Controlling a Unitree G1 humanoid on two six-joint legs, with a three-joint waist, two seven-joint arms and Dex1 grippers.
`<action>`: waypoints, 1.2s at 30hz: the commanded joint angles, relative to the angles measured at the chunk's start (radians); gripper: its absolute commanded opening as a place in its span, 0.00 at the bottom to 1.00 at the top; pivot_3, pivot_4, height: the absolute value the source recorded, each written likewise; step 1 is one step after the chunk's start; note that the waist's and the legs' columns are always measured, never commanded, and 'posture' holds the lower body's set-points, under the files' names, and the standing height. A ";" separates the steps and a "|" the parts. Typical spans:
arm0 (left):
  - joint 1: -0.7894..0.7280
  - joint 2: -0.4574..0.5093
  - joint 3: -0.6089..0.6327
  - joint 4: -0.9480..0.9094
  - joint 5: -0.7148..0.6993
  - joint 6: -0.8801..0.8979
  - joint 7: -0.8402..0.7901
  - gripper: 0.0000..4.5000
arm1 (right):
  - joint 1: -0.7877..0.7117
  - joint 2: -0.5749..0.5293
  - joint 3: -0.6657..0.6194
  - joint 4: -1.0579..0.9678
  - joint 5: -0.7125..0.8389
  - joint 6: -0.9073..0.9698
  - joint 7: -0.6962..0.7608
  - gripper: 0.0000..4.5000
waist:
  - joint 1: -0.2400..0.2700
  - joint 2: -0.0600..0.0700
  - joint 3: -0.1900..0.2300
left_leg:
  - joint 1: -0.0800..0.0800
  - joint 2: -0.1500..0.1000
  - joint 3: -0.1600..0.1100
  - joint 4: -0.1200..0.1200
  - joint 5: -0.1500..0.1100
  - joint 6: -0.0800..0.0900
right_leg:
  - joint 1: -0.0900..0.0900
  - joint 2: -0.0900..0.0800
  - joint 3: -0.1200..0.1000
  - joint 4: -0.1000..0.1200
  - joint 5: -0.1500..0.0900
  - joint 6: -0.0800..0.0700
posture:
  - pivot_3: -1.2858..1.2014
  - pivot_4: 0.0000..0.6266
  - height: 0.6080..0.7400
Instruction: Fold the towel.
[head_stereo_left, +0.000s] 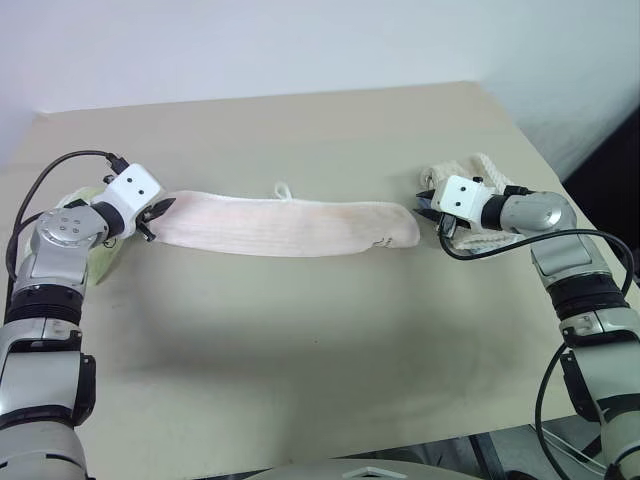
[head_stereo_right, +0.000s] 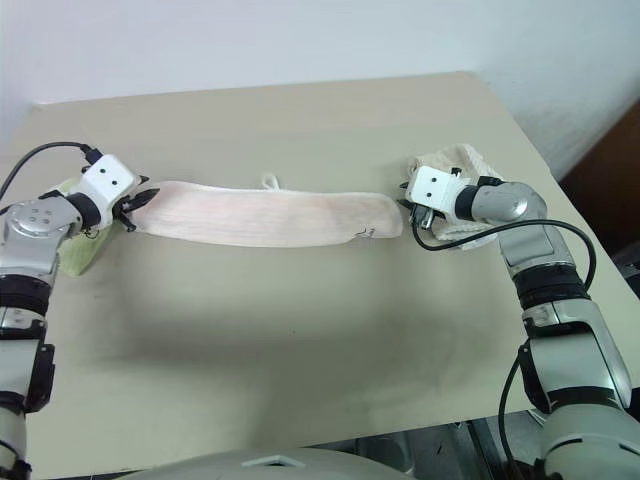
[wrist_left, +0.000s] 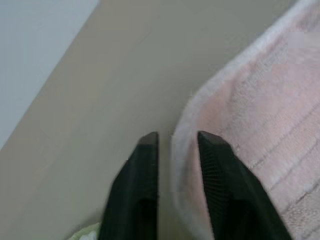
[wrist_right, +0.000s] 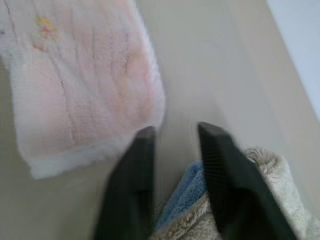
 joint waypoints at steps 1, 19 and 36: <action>-0.024 0.006 0.017 -0.001 0.009 -0.026 0.036 0.61 | 0.030 -0.029 -0.044 -0.099 0.030 0.006 0.011 0.60 | 0.000 0.000 0.000 | 0.000 0.000 0.000 0.000 0.000 0.000 | 0.000 0.000 0.000 0.000 0.000 0.000 | 0.52 0.24 0.93; 0.191 -0.026 0.169 -0.445 -0.273 0.182 -0.146 0.76 | 0.428 0.162 -0.518 -0.854 0.892 1.308 -0.297 1.00 | 0.000 -0.001 -0.001 | 0.003 0.002 -0.001 0.014 -0.002 0.001 | 0.003 -0.004 0.006 0.010 0.000 -0.001 | 0.52 0.24 0.93; 0.391 -0.037 0.096 -0.797 -0.383 0.355 -0.366 0.76 | -0.001 0.795 -1.176 -0.641 0.943 1.845 -1.135 1.00 | -0.003 0.000 -0.001 | 0.000 0.004 0.003 0.012 -0.001 0.001 | -0.004 -0.001 0.007 0.010 0.001 -0.003 | 0.52 0.24 0.93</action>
